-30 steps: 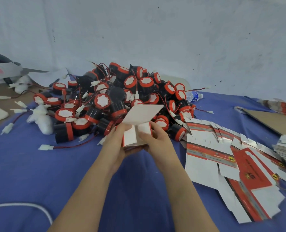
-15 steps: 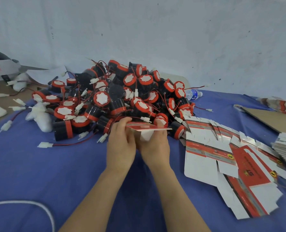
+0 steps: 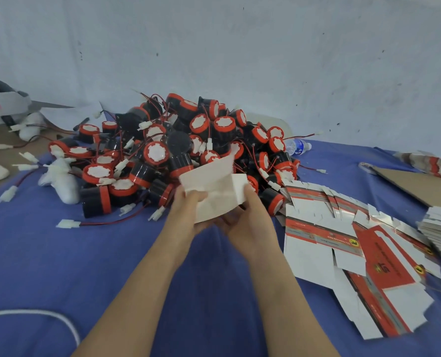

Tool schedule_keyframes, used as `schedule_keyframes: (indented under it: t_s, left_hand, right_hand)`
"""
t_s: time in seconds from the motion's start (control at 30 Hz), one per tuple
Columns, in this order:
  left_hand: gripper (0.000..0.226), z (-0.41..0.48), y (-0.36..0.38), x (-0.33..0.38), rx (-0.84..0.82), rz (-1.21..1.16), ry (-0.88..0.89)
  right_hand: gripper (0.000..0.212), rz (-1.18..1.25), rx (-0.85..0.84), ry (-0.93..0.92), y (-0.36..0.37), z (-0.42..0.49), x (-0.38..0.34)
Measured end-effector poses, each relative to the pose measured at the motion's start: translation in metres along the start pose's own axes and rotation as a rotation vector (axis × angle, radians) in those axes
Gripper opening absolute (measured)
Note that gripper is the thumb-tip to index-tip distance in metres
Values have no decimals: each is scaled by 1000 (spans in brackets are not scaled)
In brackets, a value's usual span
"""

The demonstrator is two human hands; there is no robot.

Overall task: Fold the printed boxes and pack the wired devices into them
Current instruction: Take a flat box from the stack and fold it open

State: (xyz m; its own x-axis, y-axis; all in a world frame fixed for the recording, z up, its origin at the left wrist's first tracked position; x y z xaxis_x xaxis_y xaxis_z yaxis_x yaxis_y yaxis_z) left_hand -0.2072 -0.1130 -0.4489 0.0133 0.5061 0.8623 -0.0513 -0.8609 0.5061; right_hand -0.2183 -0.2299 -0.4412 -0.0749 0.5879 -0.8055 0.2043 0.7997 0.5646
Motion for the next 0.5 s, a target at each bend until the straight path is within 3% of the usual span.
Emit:
schedule_keyframes:
  t_s: [0.07,0.13,0.23,0.33,0.37,0.43,0.5]
  left_hand:
    - [33,-4,0,4,-238,-183,-78]
    - [45,-6,0,8,-286,-128,-59]
    - [51,-5,0,12,-2,97,42]
    - [55,-1,-9,13,268,340,257]
    - [57,0,-12,11,312,400,322]
    - [56,2,-16,6,374,484,379]
    - [55,1,-16,6,387,400,329]
  right_hand:
    - [30,61,0,25,-6,0,-6]
    - [33,55,-29,-23,-13,1,-11]
    - [31,-131,-92,-202,-14,2,-17]
    - [26,-556,-3,-377,-6,-2,-12]
    - [24,-645,16,-417,-3,-4,-10]
    - [42,-724,45,-431,1,-4,-7]
    - [46,-750,109,-438,4,-6,-6]
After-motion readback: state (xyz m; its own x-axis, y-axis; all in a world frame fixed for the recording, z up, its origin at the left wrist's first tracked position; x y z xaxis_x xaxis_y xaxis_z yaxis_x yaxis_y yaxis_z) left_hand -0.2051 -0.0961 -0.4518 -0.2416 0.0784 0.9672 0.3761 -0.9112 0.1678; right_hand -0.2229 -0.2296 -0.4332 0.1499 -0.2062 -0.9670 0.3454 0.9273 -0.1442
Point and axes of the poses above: each hand's wrist, its own z-axis towards the middle knuckle, its own y-axis out of the palm, x = y × z, the point moved 1 cm from there along z, towards the middle knuckle, and after that the axes turned 3 degrees about -z, right-handed, at the moved point
